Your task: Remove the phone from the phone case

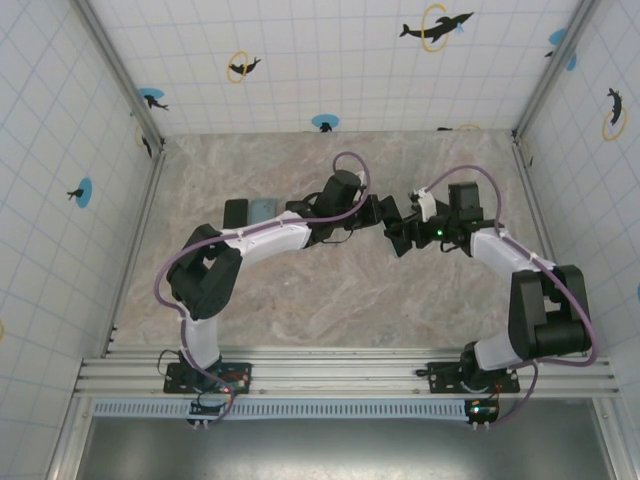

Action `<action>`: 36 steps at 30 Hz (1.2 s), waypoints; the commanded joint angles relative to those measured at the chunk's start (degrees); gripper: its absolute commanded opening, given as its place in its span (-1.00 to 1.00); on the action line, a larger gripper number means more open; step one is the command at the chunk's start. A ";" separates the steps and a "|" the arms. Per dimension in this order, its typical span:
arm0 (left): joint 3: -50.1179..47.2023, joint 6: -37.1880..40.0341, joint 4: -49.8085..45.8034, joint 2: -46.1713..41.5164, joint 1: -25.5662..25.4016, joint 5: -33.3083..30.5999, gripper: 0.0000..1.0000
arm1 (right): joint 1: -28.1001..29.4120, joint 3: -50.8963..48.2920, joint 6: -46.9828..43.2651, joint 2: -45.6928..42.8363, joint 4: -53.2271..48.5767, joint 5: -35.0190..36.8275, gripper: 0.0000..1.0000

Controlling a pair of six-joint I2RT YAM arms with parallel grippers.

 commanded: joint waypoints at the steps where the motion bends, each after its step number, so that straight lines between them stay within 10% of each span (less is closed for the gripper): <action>1: 1.40 0.37 -0.16 -1.34 -0.46 1.22 -0.84 | 0.76 0.41 0.69 -2.10 3.90 -3.17 0.17; 5: 1.22 0.22 0.01 -2.35 0.45 2.45 -0.87 | 0.54 -0.34 0.77 -3.26 3.92 -3.74 0.65; 15: -1.36 -3.49 6.03 -7.73 6.52 9.82 -0.87 | -3.97 -10.13 14.68 -13.08 16.97 -4.76 0.78; 23: -8.69 -14.76 21.29 -12.20 11.18 14.47 -0.87 | -3.31 -21.61 46.83 -22.23 40.13 1.35 0.52; 36: -9.77 -24.05 30.98 -13.27 11.39 15.74 -0.87 | 7.37 -29.03 71.97 -24.76 58.44 16.69 0.04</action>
